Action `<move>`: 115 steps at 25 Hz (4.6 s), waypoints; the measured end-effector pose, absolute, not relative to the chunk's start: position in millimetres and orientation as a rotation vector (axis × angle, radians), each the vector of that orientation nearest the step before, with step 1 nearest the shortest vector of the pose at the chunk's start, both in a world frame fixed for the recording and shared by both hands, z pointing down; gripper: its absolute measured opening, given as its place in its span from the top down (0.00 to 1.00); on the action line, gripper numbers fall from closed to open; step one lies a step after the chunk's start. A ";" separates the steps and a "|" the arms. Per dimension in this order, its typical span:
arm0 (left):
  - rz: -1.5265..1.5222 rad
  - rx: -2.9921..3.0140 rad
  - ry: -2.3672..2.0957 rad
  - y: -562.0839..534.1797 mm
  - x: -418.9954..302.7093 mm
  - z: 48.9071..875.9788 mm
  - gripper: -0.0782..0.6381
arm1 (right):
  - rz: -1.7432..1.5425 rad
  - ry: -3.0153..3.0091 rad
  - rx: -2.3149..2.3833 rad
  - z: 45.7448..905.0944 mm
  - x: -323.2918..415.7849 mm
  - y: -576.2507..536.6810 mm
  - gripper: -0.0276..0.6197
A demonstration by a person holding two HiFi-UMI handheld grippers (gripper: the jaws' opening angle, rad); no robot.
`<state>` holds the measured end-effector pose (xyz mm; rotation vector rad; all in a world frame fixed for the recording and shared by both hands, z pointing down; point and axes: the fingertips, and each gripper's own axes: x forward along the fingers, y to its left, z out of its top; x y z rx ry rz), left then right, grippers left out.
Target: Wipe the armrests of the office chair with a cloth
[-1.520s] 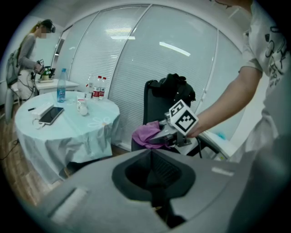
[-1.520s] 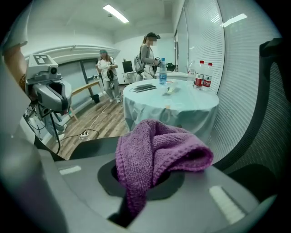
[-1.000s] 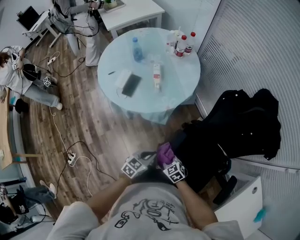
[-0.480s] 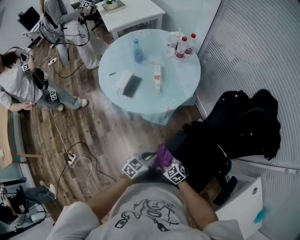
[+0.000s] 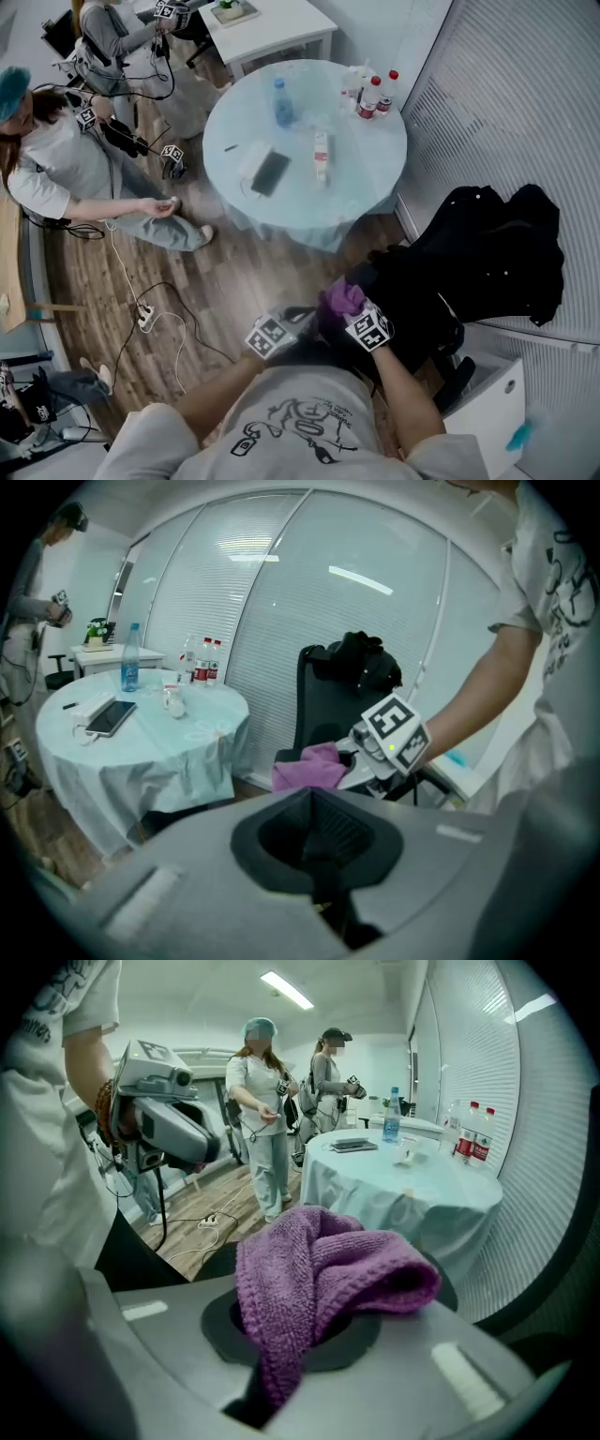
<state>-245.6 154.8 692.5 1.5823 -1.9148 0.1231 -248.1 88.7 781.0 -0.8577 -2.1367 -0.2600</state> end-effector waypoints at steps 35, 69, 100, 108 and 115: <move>0.128 1.568 -1.908 149.4 -243.7 698.4 0.89 | -0.219 -2.171 -0.680 784.4 -273.5 42.5 0.91; -0.067 1.596 -2.167 150.0 -277.2 567.4 0.89 | -0.008 -2.446 -0.675 627.8 -258.5 108.5 0.91; -0.159 1.981 -2.411 129.4 -231.9 271.7 0.89 | -0.105 -2.959 -0.569 285.3 -225.2 85.0 0.91; -0.173 1.992 -2.385 125.3 -222.6 272.2 0.89 | -0.091 -2.968 -0.544 283.4 -219.2 78.9 0.91; -0.171 1.986 -2.374 123.6 -220.3 275.2 0.89 | -0.092 -2.968 -0.537 285.7 -217.2 77.0 0.91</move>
